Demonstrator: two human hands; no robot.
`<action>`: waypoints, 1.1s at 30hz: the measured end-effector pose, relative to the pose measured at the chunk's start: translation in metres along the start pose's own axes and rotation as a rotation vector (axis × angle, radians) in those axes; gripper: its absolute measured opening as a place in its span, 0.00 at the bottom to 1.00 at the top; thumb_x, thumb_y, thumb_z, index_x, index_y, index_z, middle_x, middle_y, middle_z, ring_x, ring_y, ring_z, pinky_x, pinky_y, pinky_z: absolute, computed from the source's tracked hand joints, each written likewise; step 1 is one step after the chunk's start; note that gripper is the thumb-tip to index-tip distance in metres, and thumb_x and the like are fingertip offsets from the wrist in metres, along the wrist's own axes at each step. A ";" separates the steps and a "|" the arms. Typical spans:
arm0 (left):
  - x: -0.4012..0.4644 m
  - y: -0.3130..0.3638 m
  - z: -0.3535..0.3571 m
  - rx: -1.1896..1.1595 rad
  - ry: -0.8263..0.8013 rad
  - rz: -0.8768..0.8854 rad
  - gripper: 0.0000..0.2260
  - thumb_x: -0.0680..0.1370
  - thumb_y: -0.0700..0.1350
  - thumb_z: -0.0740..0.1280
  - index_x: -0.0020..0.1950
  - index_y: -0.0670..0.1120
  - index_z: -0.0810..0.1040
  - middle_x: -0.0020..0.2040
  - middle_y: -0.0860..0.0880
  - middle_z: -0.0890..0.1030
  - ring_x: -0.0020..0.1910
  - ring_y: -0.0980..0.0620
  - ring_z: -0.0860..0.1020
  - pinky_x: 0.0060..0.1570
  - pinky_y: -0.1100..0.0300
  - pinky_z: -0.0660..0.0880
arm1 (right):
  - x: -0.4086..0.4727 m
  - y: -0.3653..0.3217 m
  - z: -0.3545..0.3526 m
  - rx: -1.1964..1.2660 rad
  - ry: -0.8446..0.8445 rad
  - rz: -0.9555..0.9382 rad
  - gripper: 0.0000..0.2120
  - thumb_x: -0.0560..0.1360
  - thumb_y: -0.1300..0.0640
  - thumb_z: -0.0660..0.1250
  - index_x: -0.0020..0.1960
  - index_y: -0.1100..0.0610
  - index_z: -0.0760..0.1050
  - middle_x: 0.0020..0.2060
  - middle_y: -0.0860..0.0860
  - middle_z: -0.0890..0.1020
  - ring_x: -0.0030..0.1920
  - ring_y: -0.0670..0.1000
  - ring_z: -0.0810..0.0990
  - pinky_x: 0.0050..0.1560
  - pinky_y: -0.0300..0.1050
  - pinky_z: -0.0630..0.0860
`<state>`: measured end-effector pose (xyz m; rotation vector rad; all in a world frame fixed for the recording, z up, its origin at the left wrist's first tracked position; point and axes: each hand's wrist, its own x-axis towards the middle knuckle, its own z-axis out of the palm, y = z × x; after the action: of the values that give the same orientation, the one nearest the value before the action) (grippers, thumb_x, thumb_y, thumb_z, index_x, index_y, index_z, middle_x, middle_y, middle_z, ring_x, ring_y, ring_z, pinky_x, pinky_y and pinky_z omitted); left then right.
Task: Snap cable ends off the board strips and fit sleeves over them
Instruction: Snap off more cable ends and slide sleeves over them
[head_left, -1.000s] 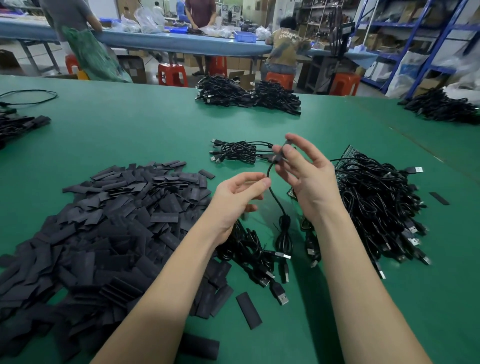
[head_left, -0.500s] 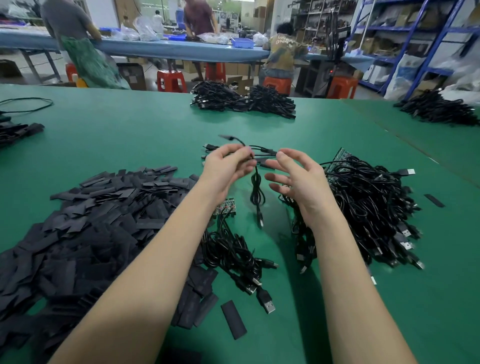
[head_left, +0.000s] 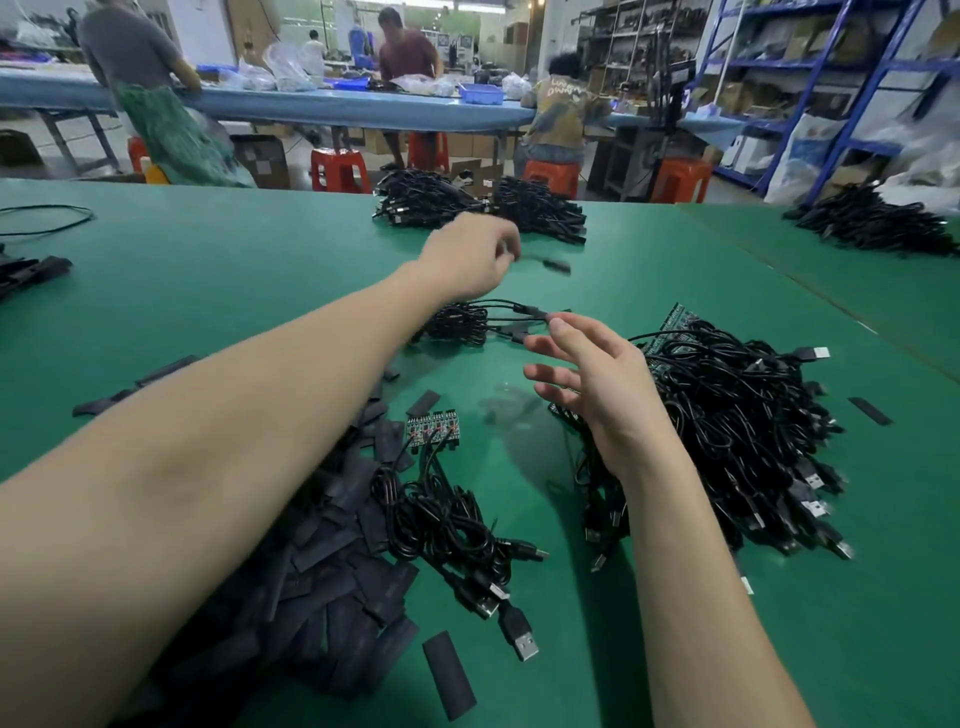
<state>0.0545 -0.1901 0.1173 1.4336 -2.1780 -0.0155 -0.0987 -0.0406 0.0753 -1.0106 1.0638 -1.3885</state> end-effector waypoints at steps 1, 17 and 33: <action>-0.002 -0.002 0.010 0.100 -0.047 0.011 0.09 0.80 0.46 0.64 0.55 0.54 0.82 0.55 0.50 0.83 0.55 0.46 0.80 0.51 0.55 0.73 | 0.000 0.000 0.000 -0.002 -0.003 0.002 0.06 0.81 0.56 0.68 0.57 0.56 0.78 0.43 0.53 0.88 0.37 0.51 0.84 0.36 0.39 0.81; -0.094 -0.006 0.016 -0.402 0.132 -0.149 0.06 0.78 0.46 0.70 0.54 0.49 0.82 0.49 0.53 0.83 0.47 0.54 0.80 0.53 0.60 0.76 | -0.004 0.002 0.008 -0.202 -0.057 0.025 0.06 0.80 0.57 0.68 0.54 0.59 0.80 0.40 0.53 0.86 0.31 0.49 0.81 0.31 0.38 0.78; -0.180 -0.004 0.021 -0.719 0.420 -0.417 0.02 0.79 0.46 0.70 0.47 0.52 0.78 0.45 0.57 0.82 0.48 0.58 0.80 0.47 0.59 0.77 | -0.011 0.046 0.038 -0.304 -0.107 0.321 0.10 0.68 0.60 0.80 0.46 0.57 0.83 0.36 0.52 0.84 0.33 0.46 0.80 0.35 0.38 0.77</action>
<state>0.1021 -0.0431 0.0223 1.2736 -1.3029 -0.5373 -0.0500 -0.0344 0.0393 -1.0623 1.3172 -0.9215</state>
